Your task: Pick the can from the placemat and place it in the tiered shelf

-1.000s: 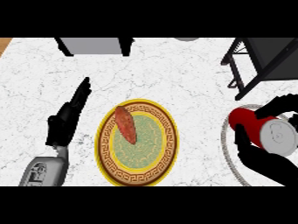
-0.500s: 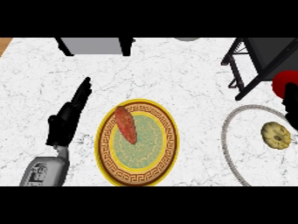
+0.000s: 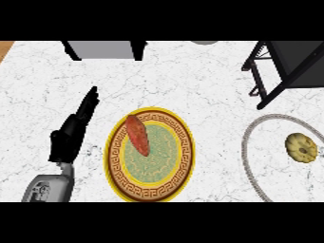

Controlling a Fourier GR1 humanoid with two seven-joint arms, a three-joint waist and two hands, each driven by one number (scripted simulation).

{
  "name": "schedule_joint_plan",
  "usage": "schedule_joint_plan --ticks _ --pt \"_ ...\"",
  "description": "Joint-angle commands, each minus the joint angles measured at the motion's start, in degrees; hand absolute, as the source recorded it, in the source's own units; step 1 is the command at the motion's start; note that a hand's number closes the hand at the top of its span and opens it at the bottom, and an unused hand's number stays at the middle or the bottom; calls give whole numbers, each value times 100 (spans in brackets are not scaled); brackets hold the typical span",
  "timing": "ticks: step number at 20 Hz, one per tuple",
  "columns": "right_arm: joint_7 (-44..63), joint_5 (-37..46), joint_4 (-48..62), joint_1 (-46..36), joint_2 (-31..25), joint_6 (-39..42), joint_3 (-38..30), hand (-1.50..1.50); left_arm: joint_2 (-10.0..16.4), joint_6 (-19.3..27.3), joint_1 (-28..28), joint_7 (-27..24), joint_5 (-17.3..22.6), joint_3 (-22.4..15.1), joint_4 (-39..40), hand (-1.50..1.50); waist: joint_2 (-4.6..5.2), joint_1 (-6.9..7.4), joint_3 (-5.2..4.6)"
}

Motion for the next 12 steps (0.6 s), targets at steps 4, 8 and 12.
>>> schedule_joint_plan --ticks 4,8,12 --pt "-414 -173 893 -413 -647 -153 -253 150 -79 42 -189 -28 -75 -26 215 0 -1 -28 -1" --pt "-1096 176 1429 -390 -910 -629 -131 150 169 -117 -540 -89 94 310 561 0 15 -35 -1" --pt "-1467 120 1667 -163 -905 -987 -187 150 -138 91 -131 11 -85 -39 78 0 -1 -28 1"
